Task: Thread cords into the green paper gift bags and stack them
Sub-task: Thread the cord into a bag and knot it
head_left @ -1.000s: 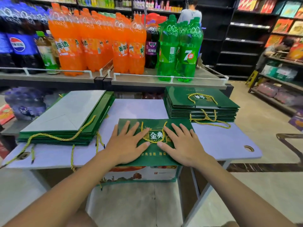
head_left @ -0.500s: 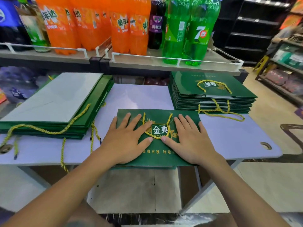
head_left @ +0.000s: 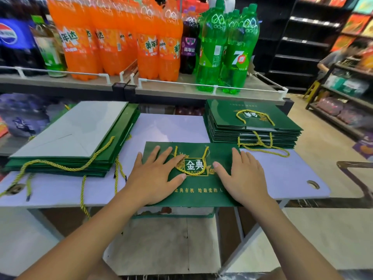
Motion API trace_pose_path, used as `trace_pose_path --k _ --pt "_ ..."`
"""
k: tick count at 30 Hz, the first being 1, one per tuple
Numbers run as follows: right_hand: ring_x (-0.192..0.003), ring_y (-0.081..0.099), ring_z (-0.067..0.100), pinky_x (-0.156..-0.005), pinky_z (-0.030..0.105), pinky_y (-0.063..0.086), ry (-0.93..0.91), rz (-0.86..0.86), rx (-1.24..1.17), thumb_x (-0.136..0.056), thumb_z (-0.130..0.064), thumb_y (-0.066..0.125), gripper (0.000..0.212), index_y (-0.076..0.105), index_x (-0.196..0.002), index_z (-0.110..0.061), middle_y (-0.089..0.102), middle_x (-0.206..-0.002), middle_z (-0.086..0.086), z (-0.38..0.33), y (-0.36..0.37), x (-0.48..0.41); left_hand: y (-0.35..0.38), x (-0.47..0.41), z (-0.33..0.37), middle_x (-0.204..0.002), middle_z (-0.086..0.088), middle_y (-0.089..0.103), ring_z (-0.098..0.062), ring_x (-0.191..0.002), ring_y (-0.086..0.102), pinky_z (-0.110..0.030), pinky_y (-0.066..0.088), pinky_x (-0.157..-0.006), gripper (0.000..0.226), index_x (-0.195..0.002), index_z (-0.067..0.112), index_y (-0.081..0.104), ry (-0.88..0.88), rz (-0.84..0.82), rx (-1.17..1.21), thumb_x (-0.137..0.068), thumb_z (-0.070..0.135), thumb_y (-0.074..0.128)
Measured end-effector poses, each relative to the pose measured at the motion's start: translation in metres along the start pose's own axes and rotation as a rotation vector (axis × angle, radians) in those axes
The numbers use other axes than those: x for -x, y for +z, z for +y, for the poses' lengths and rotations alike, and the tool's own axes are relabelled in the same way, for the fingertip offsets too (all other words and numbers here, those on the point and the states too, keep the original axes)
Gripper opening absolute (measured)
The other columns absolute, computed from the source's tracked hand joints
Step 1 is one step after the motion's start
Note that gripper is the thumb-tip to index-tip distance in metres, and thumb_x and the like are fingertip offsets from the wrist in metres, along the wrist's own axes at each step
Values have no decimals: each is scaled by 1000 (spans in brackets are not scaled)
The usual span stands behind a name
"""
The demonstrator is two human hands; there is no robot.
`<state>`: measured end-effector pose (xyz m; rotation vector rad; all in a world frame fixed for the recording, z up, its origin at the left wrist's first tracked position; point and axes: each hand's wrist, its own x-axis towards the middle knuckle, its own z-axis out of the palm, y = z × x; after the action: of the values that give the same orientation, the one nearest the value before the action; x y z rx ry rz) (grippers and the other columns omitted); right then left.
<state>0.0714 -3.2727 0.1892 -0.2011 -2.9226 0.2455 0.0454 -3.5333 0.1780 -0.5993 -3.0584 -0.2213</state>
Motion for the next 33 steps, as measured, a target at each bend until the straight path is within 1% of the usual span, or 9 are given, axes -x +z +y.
trace_pose_path --k 4,11,14,17,20,23,28,30,33 --pt "-141 42 30 -115 49 36 68 -18 -17 -90 -78 22 89 35 -155 -18 51 -149 6 10 -3 11 -3 4 -1 -171 14 11 -15 -158 1 -57 3 -126 62 -156 51 23 -9 80 126 -98 73 23" --pt "-140 45 20 -110 38 40 55 84 -556 -101 -37 59 66 31 -158 -20 43 -156 -5 6 -29 19 -5 8 -2 -165 13 29 -15 -149 32 -55 19 -124 32 -136 44 55 -8 251 403 -105 43 46" --pt "-109 61 21 -88 33 45 47 181 -711 -102 -16 54 52 39 -150 -27 50 -144 -12 8 -43 21 -7 10 -5 -163 12 30 -18 -145 35 -46 33 -119 35 -132 42 57 -1 361 535 -103 22 50" --pt "-101 69 14 -80 33 55 45 228 -923 -101 -1 47 47 48 -134 -34 56 -138 -10 8 -58 19 -11 11 -7 -164 6 29 -17 -151 25 -36 26 -121 47 -137 35 55 -42 454 619 -100 6 49" --pt "-76 69 -4 -60 19 54 82 275 -1079 -101 5 49 47 54 -135 -26 58 -134 -9 7 -75 16 -18 12 -7 -164 4 26 -16 -153 21 -27 17 -121 55 -148 25 46 -125 528 722 -99 0 46" --pt "-69 67 -7 -62 23 56 97 355 -1165 -99 5 55 46 56 -133 -27 62 -129 -10 9 -95 9 -29 12 -4 -163 5 29 -18 -146 33 -38 28 -121 63 -158 24 31 -285 580 982 -100 0 39" --pt "-107 66 5 -75 26 53 118 483 -1220 -97 -3 61 35 60 -123 -27 65 -122 -9 19 -127 -19 -50 -3 6 -122 3 68 -23 -110 61 -33 54 -79 37 -138 22 59 -342 425 1363 -108 12 39" --pt "-104 65 9 -71 21 51 124 502 -1221 -97 -3 62 33 61 -124 -23 66 -123 -4 27 -142 -37 -63 -14 12 -109 1 72 -22 -100 66 -27 55 -59 33 -130 27 63 -275 407 1364 -108 15 41" --pt "-96 65 8 -71 25 50 131 472 -1209 -98 -3 59 32 63 -125 -19 68 -123 0 41 -167 -67 -92 -41 26 -106 2 71 -14 -91 67 -24 56 -53 30 -131 26 59 -248 474 1441 -108 11 45"
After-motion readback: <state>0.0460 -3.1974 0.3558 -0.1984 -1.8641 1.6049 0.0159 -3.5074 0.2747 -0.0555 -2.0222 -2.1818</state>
